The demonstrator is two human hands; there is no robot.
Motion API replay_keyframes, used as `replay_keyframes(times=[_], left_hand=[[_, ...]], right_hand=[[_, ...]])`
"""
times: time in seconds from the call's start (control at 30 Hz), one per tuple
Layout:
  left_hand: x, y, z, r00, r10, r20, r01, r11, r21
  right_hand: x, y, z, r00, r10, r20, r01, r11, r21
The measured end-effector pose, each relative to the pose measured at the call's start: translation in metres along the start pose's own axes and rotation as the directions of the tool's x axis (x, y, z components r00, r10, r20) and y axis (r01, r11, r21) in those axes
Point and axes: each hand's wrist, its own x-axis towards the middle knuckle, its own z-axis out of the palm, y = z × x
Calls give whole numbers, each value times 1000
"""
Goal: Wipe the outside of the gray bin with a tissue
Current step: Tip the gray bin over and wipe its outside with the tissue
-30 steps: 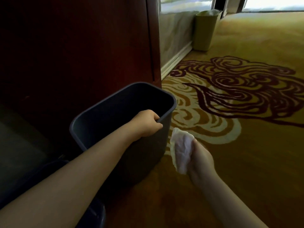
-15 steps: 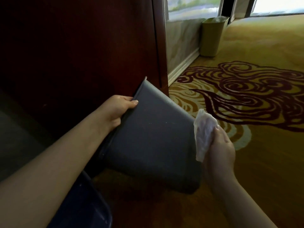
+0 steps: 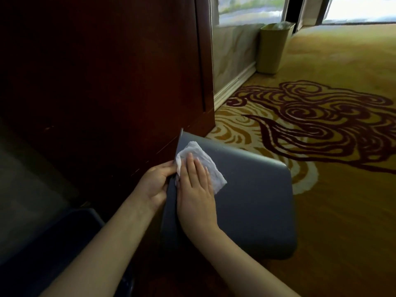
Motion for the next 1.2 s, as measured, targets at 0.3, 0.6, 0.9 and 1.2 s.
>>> replay_keyframes(times=[0.3, 0.6, 0.9, 1.2], left_hand=[[2, -6, -9, 993, 82, -81, -78, 996, 43], [6, -11, -20, 984, 71, -166, -69, 998, 14], [9, -11, -23, 973, -10, -231, 4, 1000, -24], [5, -6, -10, 959, -40, -279, 14, 995, -97]], right_hand=[[-10, 69, -9, 967, 231, -109, -242, 965, -97], [-42, 145, -16, 896, 397, -200, -392, 917, 67], [-37, 89, -37, 848, 405, -343, -272, 887, 374], [-86, 40, 38, 984, -175, 21, 175, 985, -7]])
